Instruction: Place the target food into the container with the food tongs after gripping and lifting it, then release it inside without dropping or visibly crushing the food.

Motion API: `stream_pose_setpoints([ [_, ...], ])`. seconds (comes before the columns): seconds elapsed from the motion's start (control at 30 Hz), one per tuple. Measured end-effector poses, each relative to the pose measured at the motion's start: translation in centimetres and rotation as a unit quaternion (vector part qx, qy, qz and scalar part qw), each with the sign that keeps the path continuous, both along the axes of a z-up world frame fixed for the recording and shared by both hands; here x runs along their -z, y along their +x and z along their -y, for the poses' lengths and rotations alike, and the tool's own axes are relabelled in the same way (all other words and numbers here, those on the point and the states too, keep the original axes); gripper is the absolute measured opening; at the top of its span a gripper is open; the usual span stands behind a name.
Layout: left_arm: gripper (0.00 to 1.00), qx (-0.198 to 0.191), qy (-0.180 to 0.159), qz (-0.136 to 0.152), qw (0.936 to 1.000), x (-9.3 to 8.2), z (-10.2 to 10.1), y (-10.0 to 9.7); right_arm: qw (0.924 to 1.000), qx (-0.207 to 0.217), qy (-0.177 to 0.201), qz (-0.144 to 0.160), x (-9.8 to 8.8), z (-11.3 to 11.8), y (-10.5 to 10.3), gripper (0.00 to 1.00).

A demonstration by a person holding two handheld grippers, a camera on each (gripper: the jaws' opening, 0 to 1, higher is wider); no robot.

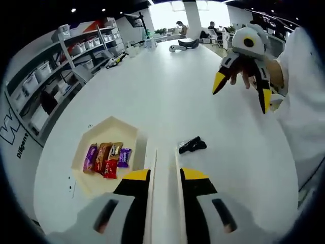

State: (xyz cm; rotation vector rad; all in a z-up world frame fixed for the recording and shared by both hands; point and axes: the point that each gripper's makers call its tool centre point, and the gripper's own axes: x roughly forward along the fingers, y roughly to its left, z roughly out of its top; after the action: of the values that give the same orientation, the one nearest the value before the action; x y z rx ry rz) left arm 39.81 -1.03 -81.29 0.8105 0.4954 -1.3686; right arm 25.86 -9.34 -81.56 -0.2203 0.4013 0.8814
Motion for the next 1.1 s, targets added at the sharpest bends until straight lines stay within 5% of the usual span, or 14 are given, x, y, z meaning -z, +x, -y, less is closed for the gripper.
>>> stream_pose_setpoints([
  [0.53,0.2,0.071,0.016,0.02,0.9971,0.7,1.4,-2.2,1.0,0.002,0.003,-0.003,0.3,0.3,-0.2,0.65],
  [1.1,0.2,0.158,0.058,0.069,0.9833,1.3,2.5,-3.5,1.0,0.006,0.008,0.0,0.2,0.9,-0.3,0.65],
])
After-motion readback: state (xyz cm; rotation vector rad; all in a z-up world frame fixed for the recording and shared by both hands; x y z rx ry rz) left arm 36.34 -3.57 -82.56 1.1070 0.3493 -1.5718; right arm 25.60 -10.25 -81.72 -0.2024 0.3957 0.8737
